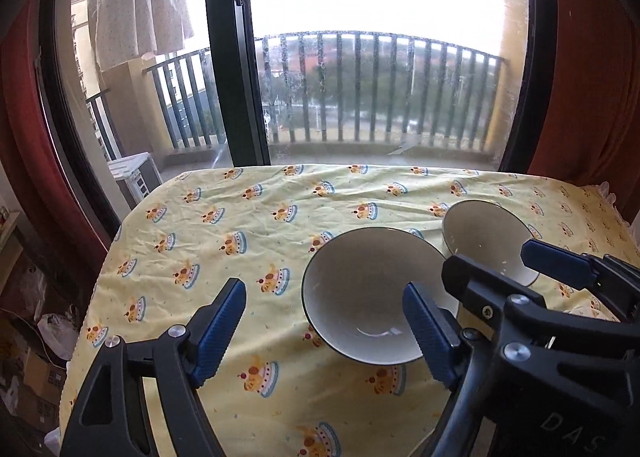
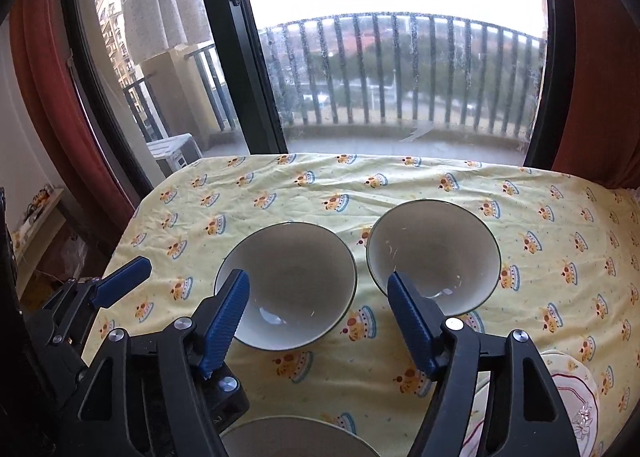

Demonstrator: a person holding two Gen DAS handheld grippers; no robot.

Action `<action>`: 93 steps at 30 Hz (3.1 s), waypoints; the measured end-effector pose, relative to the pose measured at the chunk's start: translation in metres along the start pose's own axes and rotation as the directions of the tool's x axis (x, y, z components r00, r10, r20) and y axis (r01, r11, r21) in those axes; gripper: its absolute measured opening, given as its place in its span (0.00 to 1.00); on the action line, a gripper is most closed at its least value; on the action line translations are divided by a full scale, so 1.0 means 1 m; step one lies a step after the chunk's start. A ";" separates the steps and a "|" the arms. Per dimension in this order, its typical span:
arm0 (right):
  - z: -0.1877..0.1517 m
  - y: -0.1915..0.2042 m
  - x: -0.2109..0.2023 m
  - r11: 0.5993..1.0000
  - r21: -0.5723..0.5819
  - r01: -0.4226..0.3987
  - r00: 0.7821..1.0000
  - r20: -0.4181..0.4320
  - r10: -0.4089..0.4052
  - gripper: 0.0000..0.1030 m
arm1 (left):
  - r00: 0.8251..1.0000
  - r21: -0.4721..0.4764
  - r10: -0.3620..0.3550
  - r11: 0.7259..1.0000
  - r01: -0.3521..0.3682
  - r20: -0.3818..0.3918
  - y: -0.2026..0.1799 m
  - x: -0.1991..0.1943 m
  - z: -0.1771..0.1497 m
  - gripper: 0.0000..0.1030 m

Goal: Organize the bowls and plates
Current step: 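Move both grippers to the next cream bowl and grasp its rim, then lift the cream bowl off the cloth with both grippers, then carry the cream bowl with both grippers over the large bowl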

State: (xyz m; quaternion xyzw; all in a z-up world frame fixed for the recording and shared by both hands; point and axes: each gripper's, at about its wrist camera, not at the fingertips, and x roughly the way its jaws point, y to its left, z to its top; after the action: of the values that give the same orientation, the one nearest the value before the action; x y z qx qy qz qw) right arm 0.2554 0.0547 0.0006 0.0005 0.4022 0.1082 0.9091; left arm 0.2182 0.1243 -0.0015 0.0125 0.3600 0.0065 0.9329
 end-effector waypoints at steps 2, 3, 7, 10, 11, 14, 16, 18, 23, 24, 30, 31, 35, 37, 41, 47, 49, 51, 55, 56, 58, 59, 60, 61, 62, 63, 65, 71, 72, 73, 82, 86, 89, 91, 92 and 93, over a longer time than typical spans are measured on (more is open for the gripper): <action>0.004 -0.002 0.010 1.000 0.010 -0.003 1.000 -0.015 0.003 0.65 | 1.000 0.026 0.007 1.000 -0.007 -0.003 0.000 0.009 0.003 0.76; 0.006 -0.003 0.015 1.000 0.015 -0.004 1.000 -0.025 0.004 0.63 | 1.000 0.032 0.006 0.999 -0.005 -0.009 0.000 0.014 0.003 0.76; 0.007 -0.006 0.036 1.000 0.029 0.005 0.998 -0.065 -0.003 0.56 | 0.998 0.032 -0.007 0.999 0.009 -0.057 0.001 0.036 0.001 0.73; 0.006 -0.011 0.050 0.999 0.043 0.015 0.995 -0.095 -0.011 0.52 | 0.996 0.023 -0.015 1.000 0.017 -0.089 0.002 0.051 -0.001 0.69; 0.005 -0.012 0.054 0.999 0.048 0.019 0.994 -0.105 -0.014 0.52 | 0.995 0.019 -0.020 1.000 0.022 -0.101 0.003 0.056 -0.002 0.67; 0.003 -0.017 0.066 0.998 0.052 0.030 0.990 -0.137 -0.022 0.47 | 0.991 0.004 -0.045 0.999 0.045 -0.129 0.004 0.066 -0.005 0.56; 0.003 -0.016 0.069 0.998 0.031 0.056 0.990 -0.133 -0.052 0.43 | 0.989 -0.004 -0.060 0.998 0.060 -0.134 0.004 0.069 -0.006 0.46; 0.004 -0.016 0.069 0.998 0.030 0.060 0.989 -0.135 -0.056 0.40 | 0.988 -0.010 -0.070 0.998 0.069 -0.139 0.004 0.071 -0.007 0.45; -0.006 -0.014 0.059 0.999 0.026 0.039 0.989 -0.144 -0.035 0.37 | 0.988 -0.016 -0.077 0.997 0.076 -0.137 0.006 0.072 -0.008 0.44; -0.009 -0.012 0.059 0.999 0.018 0.038 0.988 -0.149 -0.034 0.36 | 0.987 -0.015 -0.075 0.997 0.074 -0.140 0.006 0.073 -0.009 0.44; -0.009 -0.012 0.076 0.998 0.008 0.056 0.983 -0.174 -0.054 0.27 | 0.984 -0.006 -0.089 0.996 0.089 -0.152 0.002 0.078 -0.012 0.36; -0.008 -0.012 0.079 0.998 0.004 0.060 0.983 -0.176 -0.059 0.26 | 0.985 -0.007 -0.089 0.996 0.089 -0.151 0.002 0.078 -0.012 0.36; -0.006 -0.014 0.087 0.997 0.002 0.072 0.979 -0.192 -0.070 0.21 | 0.987 0.015 -0.065 0.998 0.068 -0.148 -0.001 0.079 -0.013 0.33; -0.007 -0.013 0.085 0.997 -0.005 0.074 0.979 -0.192 -0.074 0.20 | 0.987 0.024 -0.059 0.998 0.063 -0.153 -0.002 0.078 -0.014 0.33; -0.010 -0.008 0.077 0.996 -0.027 0.086 0.977 -0.191 -0.090 0.20 | 0.984 0.016 -0.067 0.997 0.070 -0.163 0.000 0.070 -0.017 0.33; -0.014 -0.003 0.063 0.995 -0.042 0.086 0.978 -0.187 -0.093 0.20 | 0.982 -0.007 -0.089 0.996 0.089 -0.166 0.002 0.053 -0.024 0.33; -0.017 -0.003 0.058 0.996 -0.040 0.074 0.978 -0.190 -0.081 0.20 | 0.982 -0.019 -0.093 0.996 0.091 -0.163 0.003 0.047 -0.026 0.33; -0.021 -0.003 0.055 0.997 -0.040 0.071 0.978 -0.193 -0.078 0.20 | 0.979 -0.040 -0.114 0.993 0.109 -0.168 0.004 0.043 -0.031 0.33; -0.028 -0.004 0.059 0.997 -0.039 0.062 0.973 -0.220 -0.069 0.20 | 0.973 -0.050 -0.121 0.992 0.113 -0.198 0.004 0.050 -0.041 0.33; -0.029 -0.004 0.060 0.997 -0.045 0.061 0.974 -0.214 -0.069 0.20 | 0.974 -0.047 -0.116 0.993 0.109 -0.193 0.004 0.049 -0.042 0.33; -0.030 -0.002 0.059 0.996 -0.067 0.061 0.974 -0.216 -0.075 0.23 | 0.974 -0.046 -0.129 0.991 0.122 -0.189 0.003 0.048 -0.041 0.39; -0.030 -0.002 0.061 0.995 -0.078 0.065 0.972 -0.221 -0.081 0.23 | 0.974 -0.036 -0.130 0.991 0.126 -0.186 0.001 0.048 -0.041 0.40; -0.030 -0.002 0.063 0.993 -0.092 0.071 0.970 -0.224 -0.090 0.24 | 0.975 -0.020 -0.123 0.992 0.121 -0.184 -0.001 0.049 -0.041 0.40; -0.031 -0.003 0.065 0.992 -0.103 0.068 0.970 -0.224 -0.090 0.24 | 0.976 -0.010 -0.117 0.993 0.117 -0.182 -0.002 0.050 -0.041 0.42; -0.031 -0.004 0.067 0.992 -0.111 0.060 0.970 -0.228 -0.084 0.24 | 0.977 0.002 -0.113 0.993 0.115 -0.184 -0.002 0.053 -0.042 0.47; -0.032 -0.007 0.070 0.992 -0.117 0.055 0.967 -0.241 -0.082 0.24 | 0.976 0.016 -0.110 0.993 0.116 -0.189 -0.002 0.055 -0.043 0.50; -0.032 -0.009 0.076 0.991 -0.128 0.038 0.962 -0.263 -0.071 0.24 | 0.976 0.030 -0.111 0.992 0.119 -0.189 0.000 0.059 -0.043 0.56; -0.028 -0.008 0.077 0.985 -0.171 0.015 0.967 -0.247 -0.057 0.24 | 0.986 0.079 -0.086 0.992 0.098 -0.144 0.003 0.056 -0.034 0.73; -0.027 -0.008 0.076 0.984 -0.178 0.013 0.970 -0.235 -0.055 0.24 | 0.986 0.084 -0.100 0.990 0.112 -0.135 0.003 0.055 -0.033 0.74; -0.026 -0.008 0.077 0.982 -0.190 0.013 0.971 -0.232 -0.058 0.24 | 0.985 0.096 -0.115 0.987 0.128 -0.128 0.004 0.055 -0.032 0.74; -0.025 -0.012 0.083 0.982 -0.180 -0.063 0.962 -0.273 0.012 0.16 | 0.959 0.105 -0.165 0.976 0.193 -0.230 -0.001 0.070 -0.034 0.32; -0.025 -0.014 0.082 0.984 -0.172 -0.053 0.959 -0.283 0.002 0.13 | 0.959 0.114 -0.145 0.978 0.176 -0.242 -0.002 0.068 -0.033 0.27; -0.024 -0.014 0.080 0.985 -0.170 -0.041 0.959 -0.283 -0.009 0.13 | 0.960 0.127 -0.135 0.977 0.170 -0.246 -0.005 0.065 -0.034 0.27; -0.021 -0.014 0.077 0.985 -0.167 -0.032 0.961 -0.275 -0.016 0.13 | 0.962 0.125 -0.135 0.978 0.169 -0.239 -0.006 0.062 -0.032 0.27; -0.020 -0.015 0.075 0.986 -0.166 -0.029 0.962 -0.271 -0.017 0.13 | 0.964 0.123 -0.135 0.978 0.166 -0.230 -0.006 0.060 -0.030 0.27; -0.018 -0.015 0.073 0.986 -0.168 -0.027 0.964 -0.264 -0.019 0.13 | 0.966 0.122 -0.135 0.979 0.164 -0.220 -0.006 0.056 -0.028 0.27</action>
State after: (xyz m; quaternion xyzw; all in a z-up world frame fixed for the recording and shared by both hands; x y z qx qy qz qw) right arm 0.2924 0.0532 -0.0659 -0.0905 0.5093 0.1430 0.8438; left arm 0.2412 0.1204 -0.0603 0.0493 0.4562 -0.0878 0.8842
